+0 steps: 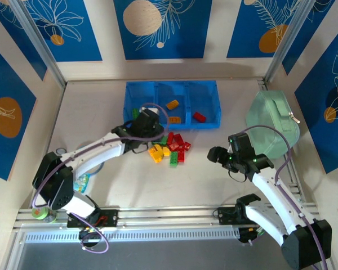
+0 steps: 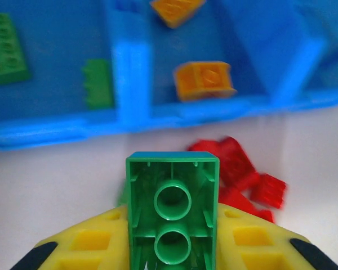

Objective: Sort the legos into containers by color

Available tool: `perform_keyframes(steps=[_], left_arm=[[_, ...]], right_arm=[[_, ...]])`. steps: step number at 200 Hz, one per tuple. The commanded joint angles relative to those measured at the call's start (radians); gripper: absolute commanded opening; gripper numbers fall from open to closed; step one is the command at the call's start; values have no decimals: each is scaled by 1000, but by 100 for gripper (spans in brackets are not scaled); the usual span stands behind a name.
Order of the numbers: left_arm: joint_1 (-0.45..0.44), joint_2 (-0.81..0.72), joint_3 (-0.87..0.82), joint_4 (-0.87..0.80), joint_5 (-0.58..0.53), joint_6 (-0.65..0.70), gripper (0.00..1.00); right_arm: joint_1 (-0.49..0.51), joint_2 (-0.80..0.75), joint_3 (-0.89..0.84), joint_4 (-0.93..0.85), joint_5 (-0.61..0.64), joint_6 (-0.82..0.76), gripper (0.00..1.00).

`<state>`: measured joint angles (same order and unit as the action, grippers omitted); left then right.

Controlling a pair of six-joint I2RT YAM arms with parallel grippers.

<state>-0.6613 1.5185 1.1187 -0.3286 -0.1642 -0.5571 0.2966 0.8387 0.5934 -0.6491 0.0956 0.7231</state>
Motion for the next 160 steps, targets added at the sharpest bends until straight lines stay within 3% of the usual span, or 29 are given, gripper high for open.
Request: perform_keyframes(steps=[1,52,123,133,148,160], left_arm=[[62,30,43,-12,52,41,27],[201,153,173,-19,96,72,27],[265,374,377,-95,49,140,33],[271,384,393,-99,51,141,42],[273,388,413,-110,41,147,68],[272,377,415,-117,36,146,75]], right_arm=[[19,-16,-7,-1,-28,20,75],[47,-13,-15,-8,-19,27,75],[110,-6,2,-18,8,49,74],[118,-6,5,-22,14,50,74],[127,-5,9,-24,19,52,74],[133,-6,9,-23,21,55,74]])
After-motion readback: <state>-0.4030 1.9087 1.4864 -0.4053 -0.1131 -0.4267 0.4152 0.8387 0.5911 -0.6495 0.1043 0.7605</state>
